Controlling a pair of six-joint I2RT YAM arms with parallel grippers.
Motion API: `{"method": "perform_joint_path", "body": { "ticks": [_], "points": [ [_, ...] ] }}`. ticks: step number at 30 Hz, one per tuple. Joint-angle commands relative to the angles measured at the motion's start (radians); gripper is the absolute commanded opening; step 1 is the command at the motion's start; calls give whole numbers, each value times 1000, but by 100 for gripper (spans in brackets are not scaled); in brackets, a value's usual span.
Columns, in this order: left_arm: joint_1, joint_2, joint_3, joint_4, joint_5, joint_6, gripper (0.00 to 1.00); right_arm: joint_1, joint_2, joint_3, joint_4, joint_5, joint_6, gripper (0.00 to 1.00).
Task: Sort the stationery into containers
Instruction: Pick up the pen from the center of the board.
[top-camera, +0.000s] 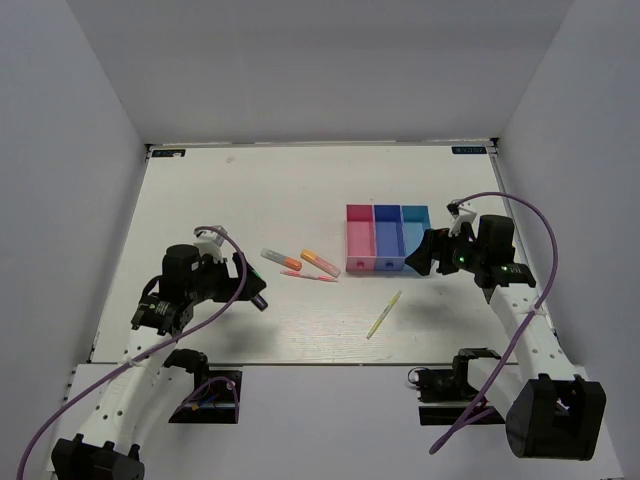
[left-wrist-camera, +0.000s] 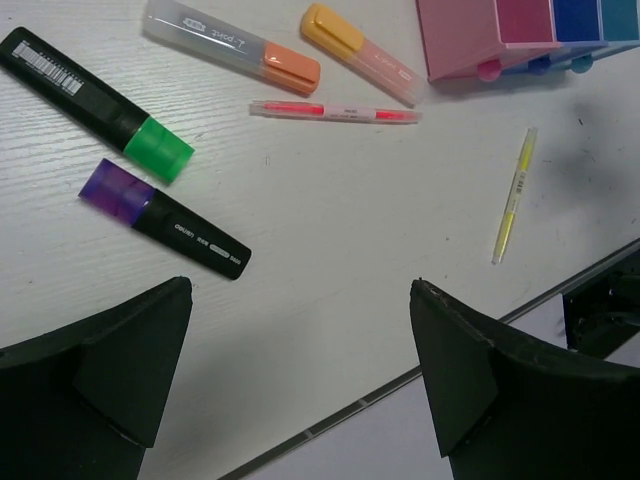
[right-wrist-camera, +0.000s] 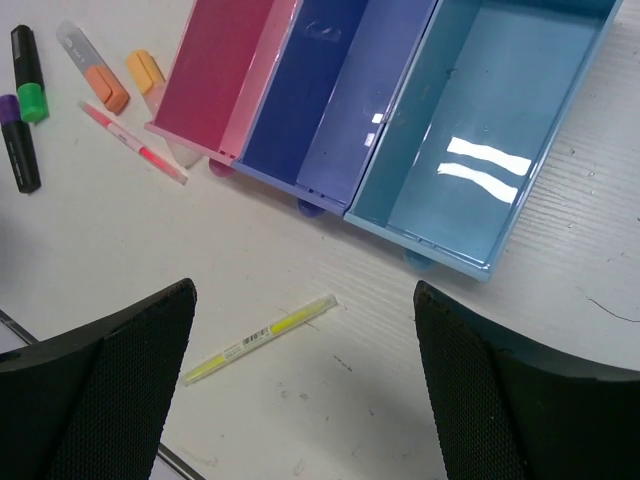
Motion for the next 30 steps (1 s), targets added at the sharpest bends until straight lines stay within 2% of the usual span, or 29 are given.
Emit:
{"method": "perform_joint_path", "body": {
  "ticks": [1, 2, 8, 9, 10, 11, 12, 13, 14, 15, 16, 17, 18, 19, 20, 22, 23, 25, 26, 27, 30],
  "points": [
    [5, -9, 0, 22, 50, 15, 100, -1, -5, 4, 39, -21, 3, 90],
    [3, -9, -1, 23, 52, 13, 100, -32, -3, 3, 41, -24, -3, 90],
    [3, -4, 2, 17, 50, 12, 100, -38, 3, 4, 36, -42, -14, 90],
    [3, 0, -1, 17, 47, 13, 96, -40, 4, 7, 9, -71, -78, 90],
    [3, 3, -3, 20, 45, 10, 77, -40, 4, 6, -5, -99, -112, 90],
    [5, 9, -3, 20, 42, 9, 59, -40, 1, 1, -32, -137, -217, 90],
    [3, 16, -3, 22, 44, 1, 35, -38, 4, 4, -57, -254, -274, 90],
    [3, 50, 0, 20, 39, 0, 16, -32, 15, 15, -92, -265, -299, 58],
    [3, 66, 12, -15, 7, -7, 0, -27, 23, 42, -108, -304, -307, 38],
    [3, 90, 26, -30, -8, -8, 0, -18, 38, 58, -135, -308, -312, 1],
    [5, 121, 32, -38, -26, -13, 0, -17, 38, 77, -140, -306, -313, 0],
    [3, 137, 37, -44, -54, -22, 32, 14, 44, 82, -134, -297, -309, 0],
    [5, 150, 54, -72, -94, -36, 53, 22, 41, 85, -129, -264, -312, 1],
    [5, 178, 60, -83, -123, -42, 64, 37, 46, 88, -129, -253, -318, 16],
    [3, 213, 66, -109, -134, -57, 70, 43, 54, 96, -134, -221, -323, 47],
    [3, 258, 94, -119, -182, -77, 74, 72, 61, 101, -143, -207, -344, 71],
    [5, 281, 104, -123, -195, -83, 74, 80, 61, 105, -134, -178, -343, 77],
    [3, 327, 138, -135, -273, -127, 73, 107, 64, 113, -123, -150, -333, 77],
    [5, 391, 173, -162, -299, -140, 69, 111, 78, 137, -120, -122, -329, 73],
    [2, 419, 222, -176, -347, -155, 60, 120, 83, 144, -125, -113, -324, 72],
    [3, 560, 342, -216, -416, -215, 50, 126, 93, 156, -140, -104, -318, 70]
  ]
}}
